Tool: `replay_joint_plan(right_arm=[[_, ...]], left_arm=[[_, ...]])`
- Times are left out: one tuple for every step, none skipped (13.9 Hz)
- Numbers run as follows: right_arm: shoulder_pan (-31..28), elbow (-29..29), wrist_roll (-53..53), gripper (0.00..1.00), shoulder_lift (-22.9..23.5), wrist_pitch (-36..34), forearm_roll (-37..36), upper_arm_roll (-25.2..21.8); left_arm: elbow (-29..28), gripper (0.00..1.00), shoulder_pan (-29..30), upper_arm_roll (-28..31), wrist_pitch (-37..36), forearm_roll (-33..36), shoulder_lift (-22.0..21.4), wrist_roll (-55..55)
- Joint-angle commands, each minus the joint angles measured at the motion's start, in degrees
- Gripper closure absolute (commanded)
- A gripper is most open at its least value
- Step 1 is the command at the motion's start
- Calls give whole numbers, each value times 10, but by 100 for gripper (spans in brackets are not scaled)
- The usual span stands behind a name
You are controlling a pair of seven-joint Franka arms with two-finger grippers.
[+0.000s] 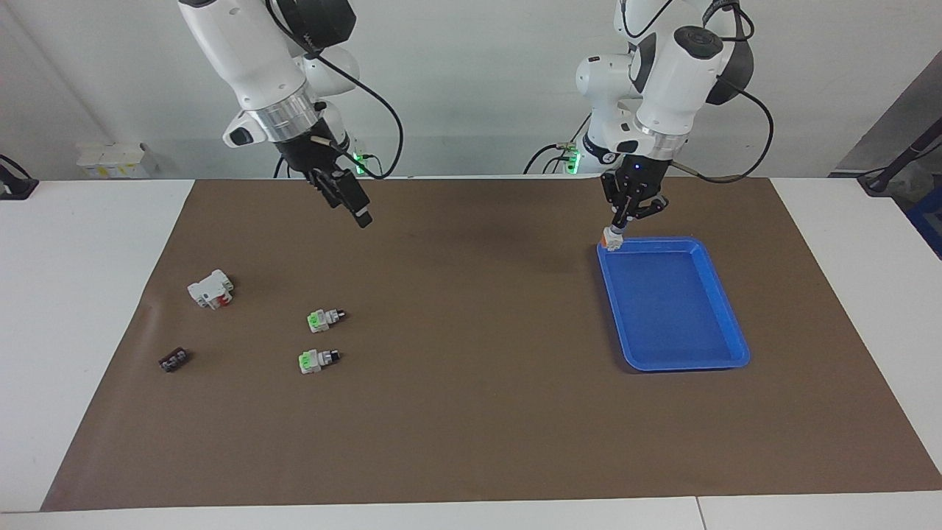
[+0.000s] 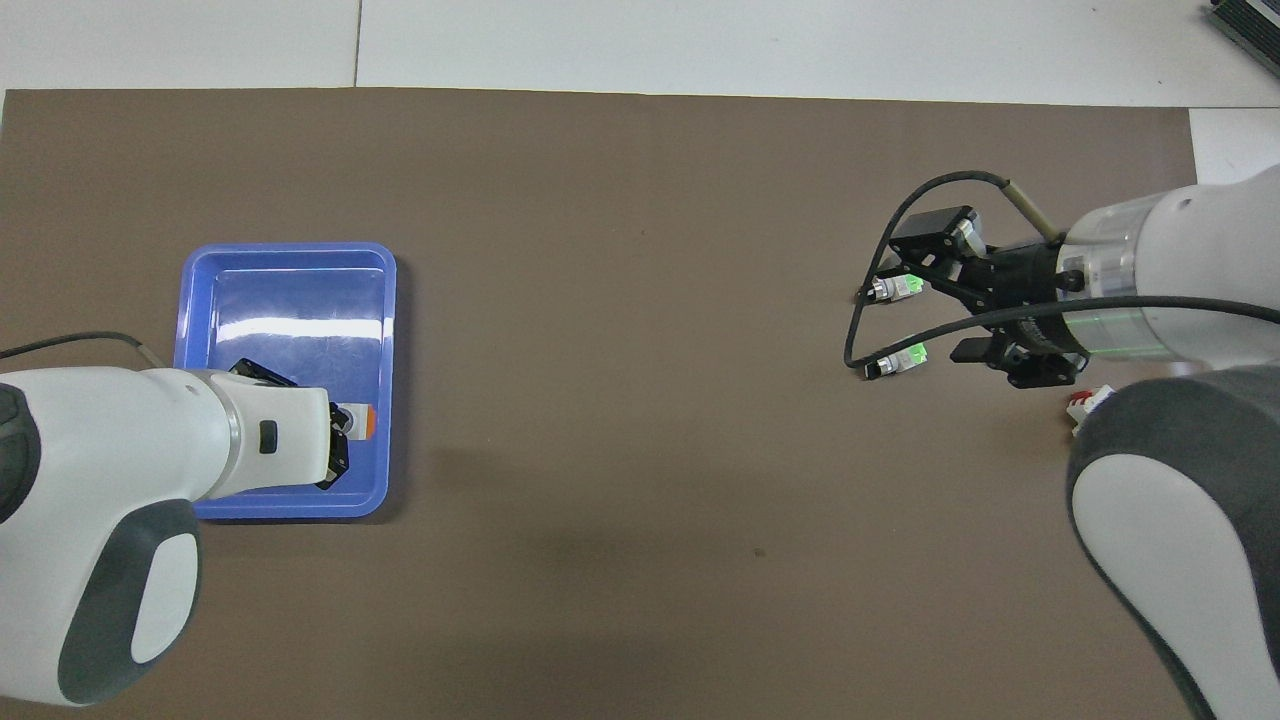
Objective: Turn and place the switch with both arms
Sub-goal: 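Carry the switch over the tray while the right gripper returns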
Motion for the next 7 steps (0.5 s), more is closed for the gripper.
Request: replay_joint_plan(right_arm=[[-25,0,-139,0,-8,-23,-88,5],[-36,2,-182,0,-11,-26,-92,-3],[-43,10,-218,0,-10,-34,-93,-14],[-56,27,-262,0,-9,-55,-93,-18],[-67,46,-311,0,-6,-89,-94,-22],[-73,63,-348,0,-2,-116,-95,-25],[-79,74,-355,0,1,-136,-96,-27]], left_arm=[[-65,100,23,-3,80,15,-9,31],[-79,100,34,-4,88,15,-6,34],[-91,100,40,-4,91,15,-6,35],[-100,100,40,-4,104,15,0,36],[-104,100,40,-4,125,15,17,37],[-106,100,40,-4,134,15,32,37],[-109,100,40,-4,135,15,40,38]])
